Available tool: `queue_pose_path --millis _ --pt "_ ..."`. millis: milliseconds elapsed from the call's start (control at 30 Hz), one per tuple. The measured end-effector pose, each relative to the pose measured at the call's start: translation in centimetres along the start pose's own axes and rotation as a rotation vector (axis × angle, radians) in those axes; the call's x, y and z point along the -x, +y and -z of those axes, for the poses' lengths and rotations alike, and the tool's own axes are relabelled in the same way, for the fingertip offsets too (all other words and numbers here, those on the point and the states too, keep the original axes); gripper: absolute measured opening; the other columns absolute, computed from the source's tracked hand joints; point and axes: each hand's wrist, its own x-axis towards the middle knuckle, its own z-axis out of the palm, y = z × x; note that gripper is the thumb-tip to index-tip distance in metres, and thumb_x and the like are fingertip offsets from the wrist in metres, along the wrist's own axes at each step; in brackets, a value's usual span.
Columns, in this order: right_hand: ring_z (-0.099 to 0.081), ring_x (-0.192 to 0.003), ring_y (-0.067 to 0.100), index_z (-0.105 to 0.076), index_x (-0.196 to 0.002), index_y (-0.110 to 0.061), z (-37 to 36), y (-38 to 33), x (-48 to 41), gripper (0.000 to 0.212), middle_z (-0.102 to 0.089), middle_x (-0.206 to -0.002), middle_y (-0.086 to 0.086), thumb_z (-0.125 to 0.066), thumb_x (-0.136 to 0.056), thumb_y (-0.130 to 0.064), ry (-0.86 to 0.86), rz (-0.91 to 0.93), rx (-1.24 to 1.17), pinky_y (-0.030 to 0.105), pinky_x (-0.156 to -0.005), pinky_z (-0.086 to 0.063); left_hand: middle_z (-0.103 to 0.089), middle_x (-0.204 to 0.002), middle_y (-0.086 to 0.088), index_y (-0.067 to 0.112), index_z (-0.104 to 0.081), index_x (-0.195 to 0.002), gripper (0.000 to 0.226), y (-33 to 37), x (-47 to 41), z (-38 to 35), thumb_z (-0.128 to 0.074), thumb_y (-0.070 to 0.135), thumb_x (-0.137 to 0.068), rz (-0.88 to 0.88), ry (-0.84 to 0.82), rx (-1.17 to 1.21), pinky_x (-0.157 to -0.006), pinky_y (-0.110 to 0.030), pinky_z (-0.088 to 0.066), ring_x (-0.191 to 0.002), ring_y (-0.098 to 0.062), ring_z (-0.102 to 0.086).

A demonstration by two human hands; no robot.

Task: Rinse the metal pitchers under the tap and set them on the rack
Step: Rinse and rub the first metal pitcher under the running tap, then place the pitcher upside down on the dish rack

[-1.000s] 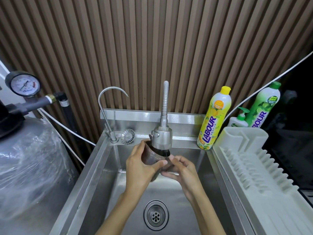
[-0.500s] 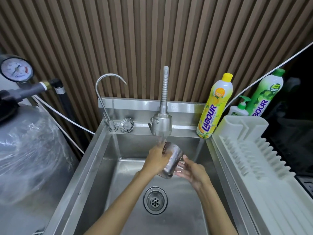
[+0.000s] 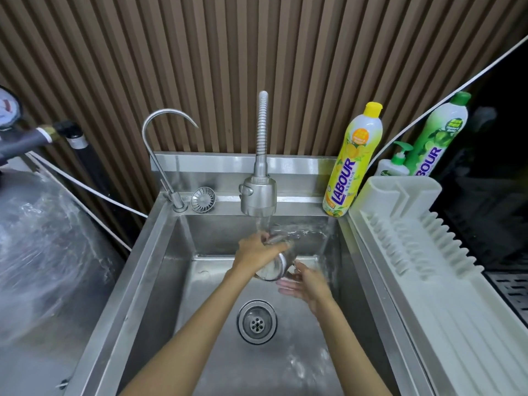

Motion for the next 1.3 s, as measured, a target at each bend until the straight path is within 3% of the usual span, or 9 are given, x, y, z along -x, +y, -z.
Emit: queue_pose_path --millis 100,167,333,467,533,700,933,1133,1300 --pt "-0.057 -0.106 0.023 -0.042 -0.127 -0.011 -0.5 -0.5 1.2 0.036 -0.054 -0.118 0.004 -0.052 -0.094 -0.019 0.125 0.361 0.371 0.038 -0.089 -0.051 -0.06 -0.123 -0.006 0.016 -0.063 -0.111 0.061 -0.1 0.0 0.7 -0.066 0.06 -0.069 0.074 -0.018 0.093 -0.096 -0.026 -0.039 -0.116 -0.025 -0.054" --pt "-0.054 -0.108 0.016 -0.045 -0.128 -0.014 -1.0 -1.2 2.8 0.04 -0.056 -0.12 0.001 -0.055 -0.089 -0.012 -0.04 0.603 0.552 0.028 -0.094 -0.043 -0.063 -0.118 -0.01 0.017 -0.066 -0.104 0.066 -0.4 -0.2 1.3 -0.059 0.063 -0.057 0.116 0.009 0.182 -0.099 -0.04 -0.045 -0.112 -0.03 -0.058" --pt "-0.027 -0.137 0.029 -0.017 -0.146 -0.013 -2.9 -0.4 3.1 0.096 -0.023 -0.153 0.007 -0.074 -0.07 -0.031 -0.077 0.752 1.356 0.045 -0.112 -0.028 -0.055 -0.119 -0.014 0.02 -0.058 -0.094 0.032 -1.7 -0.1 2.9 -0.059 0.05 -0.083 0.248 0.011 0.407 -0.063 -0.053 -0.058 -0.101 -0.042 -0.06" --pt "-0.048 -0.123 0.025 -0.036 -0.134 -0.02 -5.1 -0.3 2.2 0.086 -0.05 -0.136 0.002 -0.078 -0.062 -0.04 0.121 1.012 1.242 0.045 -0.103 -0.037 -0.058 -0.116 -0.021 0.014 -0.055 -0.089 0.029 -1.2 0.6 4.1 -0.049 0.042 -0.092 0.277 0.001 0.514 -0.082 -0.053 -0.053 -0.099 -0.038 -0.059" --pt "-0.051 -0.119 0.021 -0.041 -0.131 -0.022 -5.1 -1.2 2.0 0.084 -0.056 -0.129 0.0 -0.08 -0.06 -0.039 -0.005 0.948 1.079 0.046 -0.103 -0.034 -0.059 -0.12 -0.017 0.013 -0.055 -0.106 0.024 -0.9 1.2 4.8 -0.043 0.031 -0.097 0.18 -0.002 0.452 -0.086 -0.038 -0.048 -0.102 -0.029 -0.057" --pt "-0.059 -0.096 0.01 -0.051 -0.114 -0.017 -3.4 -3.1 2.4 0.071 -0.061 -0.108 -0.003 -0.088 -0.054 -0.029 -0.095 0.717 0.473 0.009 -0.073 -0.043 -0.06 -0.12 0.003 0.017 -0.048 -0.132 0.034 0.3 4.0 2.9 -0.043 0.019 -0.098 -0.161 0.094 0.559 -0.093 -0.023 -0.046 -0.108 -0.013 -0.06" --pt "-0.058 -0.099 0.009 -0.042 -0.121 -0.026 6.3 -7.3 3.5 0.079 -0.055 -0.102 -0.02 -0.082 -0.054 -0.035 0.117 0.61 0.167 0.023 -0.085 -0.051 -0.062 -0.112 0.006 0.013 -0.054 -0.127 0.036 6.8 3.8 -4.8 -0.053 0.006 -0.091 -0.299 -0.04 0.633 -0.074 -0.004 -0.048 -0.098 -0.008 -0.06" --pt "-0.058 -0.097 0.01 -0.042 -0.124 -0.025 17.3 -12.8 4.7 0.066 -0.058 -0.111 -0.004 -0.08 -0.07 -0.031 0.319 0.574 0.19 0.03 -0.083 -0.053 -0.07 -0.1 -0.004 0.009 -0.068 -0.107 0.022 14.5 0.8 -10.9 -0.059 0.017 -0.089 -0.495 -0.032 0.04 -0.061 -0.004 -0.037 -0.083 -0.008 -0.058" --pt "-0.055 -0.082 0.01 -0.044 -0.11 -0.017 23.1 -17.0 3.7 0.06 -0.054 -0.1 -0.004 -0.082 -0.064 -0.017 0.302 0.51 0.482 0.024 -0.061 -0.046 -0.067 -0.114 -0.006 0.012 -0.068 -0.105 0.022 19.2 -1.2 -14.8 -0.064 0.008 -0.083 -0.505 -0.108 0.15 -0.085 -0.018 -0.04 -0.109 -0.02 -0.06"
